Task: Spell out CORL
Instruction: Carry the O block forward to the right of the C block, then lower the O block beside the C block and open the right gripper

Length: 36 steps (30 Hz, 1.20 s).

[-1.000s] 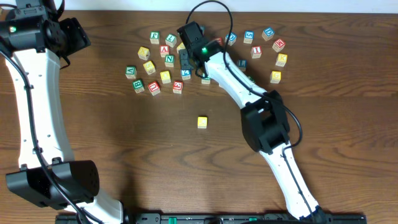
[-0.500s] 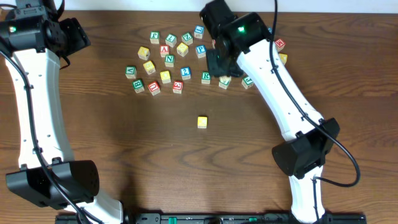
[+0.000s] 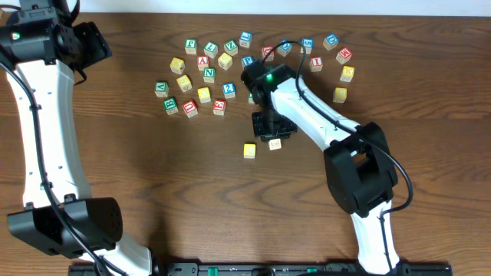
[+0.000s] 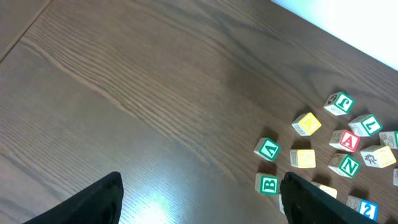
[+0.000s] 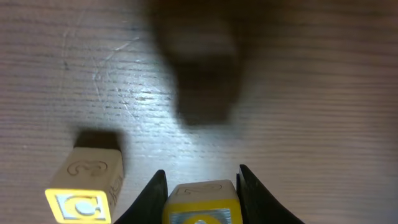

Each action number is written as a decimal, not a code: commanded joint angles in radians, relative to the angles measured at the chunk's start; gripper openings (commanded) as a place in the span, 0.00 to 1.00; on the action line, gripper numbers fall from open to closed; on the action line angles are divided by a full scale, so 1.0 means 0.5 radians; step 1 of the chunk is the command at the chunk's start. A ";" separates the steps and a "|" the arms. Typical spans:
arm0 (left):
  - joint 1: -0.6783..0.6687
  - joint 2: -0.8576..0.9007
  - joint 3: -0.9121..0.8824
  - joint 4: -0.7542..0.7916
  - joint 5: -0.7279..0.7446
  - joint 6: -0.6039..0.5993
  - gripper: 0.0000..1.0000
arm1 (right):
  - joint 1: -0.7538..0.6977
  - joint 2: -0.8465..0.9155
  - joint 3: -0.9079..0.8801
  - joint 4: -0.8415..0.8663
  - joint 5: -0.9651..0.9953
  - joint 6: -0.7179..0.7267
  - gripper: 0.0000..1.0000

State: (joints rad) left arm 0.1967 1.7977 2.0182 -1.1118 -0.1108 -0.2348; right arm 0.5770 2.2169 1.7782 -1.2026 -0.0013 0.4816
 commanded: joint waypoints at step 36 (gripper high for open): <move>0.014 0.004 -0.011 -0.006 -0.014 0.026 0.80 | 0.041 -0.027 -0.126 0.091 -0.172 -0.382 0.45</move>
State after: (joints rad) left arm 0.1967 1.7977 2.0182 -1.1118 -0.1112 -0.2348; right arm 0.6071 2.2169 1.6955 -1.1511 -0.0654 0.3565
